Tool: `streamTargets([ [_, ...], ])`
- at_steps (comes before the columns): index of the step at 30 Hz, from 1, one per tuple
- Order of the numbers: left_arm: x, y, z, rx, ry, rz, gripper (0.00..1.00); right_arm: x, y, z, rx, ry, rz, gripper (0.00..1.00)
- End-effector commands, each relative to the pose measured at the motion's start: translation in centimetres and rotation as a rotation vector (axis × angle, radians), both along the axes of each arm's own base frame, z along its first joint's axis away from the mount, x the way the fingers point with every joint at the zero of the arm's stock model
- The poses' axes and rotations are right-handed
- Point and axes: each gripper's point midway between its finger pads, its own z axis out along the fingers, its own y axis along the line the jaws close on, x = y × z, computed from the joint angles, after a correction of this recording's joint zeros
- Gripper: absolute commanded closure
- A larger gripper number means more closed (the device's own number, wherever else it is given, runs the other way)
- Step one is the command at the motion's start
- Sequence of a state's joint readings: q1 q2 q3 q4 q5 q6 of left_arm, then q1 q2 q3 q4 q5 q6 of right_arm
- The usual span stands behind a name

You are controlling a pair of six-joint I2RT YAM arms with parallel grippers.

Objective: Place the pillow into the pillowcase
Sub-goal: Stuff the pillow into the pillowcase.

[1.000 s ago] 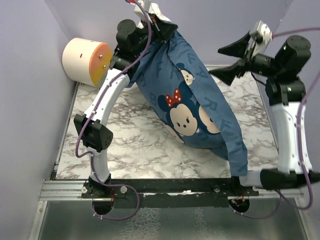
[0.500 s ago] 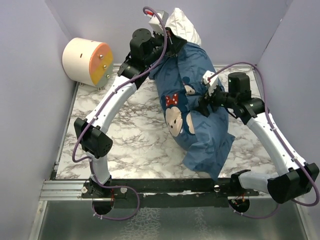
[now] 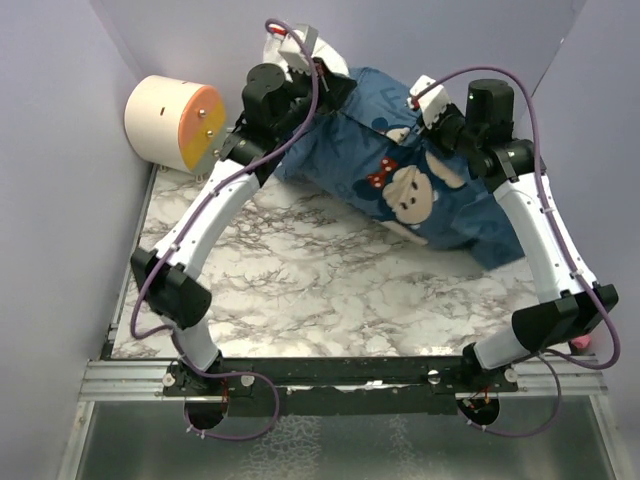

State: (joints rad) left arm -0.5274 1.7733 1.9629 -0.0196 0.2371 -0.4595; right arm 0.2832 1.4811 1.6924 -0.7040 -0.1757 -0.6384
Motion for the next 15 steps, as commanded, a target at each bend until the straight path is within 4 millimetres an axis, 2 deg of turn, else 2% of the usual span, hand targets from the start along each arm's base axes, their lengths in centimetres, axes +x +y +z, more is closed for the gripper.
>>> streamTargets([
  [1,-11.2,3.7,13.6,-0.211,-0.347,-0.107,1.0,2.5,-8.9,16.8,-0.131,-0.569,-0.336,0.99],
  [3,-12.4,4.0,12.1,-0.214,-0.335,-0.132,1.0,1.0,-8.4,16.6,-0.161,-0.608,-0.277,0.99],
  [4,-13.1,3.9,10.7,-0.21,-0.316,-0.161,1.0,0.3,-8.0,15.2,-0.182,-0.607,-0.231,0.99],
  [5,-14.2,3.6,9.2,-0.208,-0.293,-0.205,1.0,-0.8,-7.6,12.8,-0.212,-0.588,-0.181,0.99],
  [7,-16.0,2.6,4.2,-0.176,-0.199,-0.302,0.99,-3.1,-7.1,6.2,-0.276,-0.485,-0.078,0.97],
  [9,-18.7,1.7,-1.2,-0.134,-0.102,-0.382,0.8,-6.0,-7.1,-0.8,-0.304,-0.335,-0.002,0.78],
  [10,-20.2,1.8,-3.2,-0.126,-0.066,-0.405,0.68,-7.7,-7.1,-4.7,-0.29,-0.239,0.032,0.64],
  [11,-21.5,2.0,-5.4,-0.119,-0.024,-0.415,0.56,-9.6,-6.5,-6.5,-0.255,-0.172,0.079,0.52],
  [13,-23.9,3.6,-8.4,-0.118,0.03,-0.405,0.48,-13.9,-4.2,-8.6,-0.158,-0.051,0.223,0.31],
  [15,-25.5,6.0,-10.5,-0.108,0.074,-0.342,0.45,-17.9,-1.5,-8.6,-0.037,0.043,0.379,0.17],
])
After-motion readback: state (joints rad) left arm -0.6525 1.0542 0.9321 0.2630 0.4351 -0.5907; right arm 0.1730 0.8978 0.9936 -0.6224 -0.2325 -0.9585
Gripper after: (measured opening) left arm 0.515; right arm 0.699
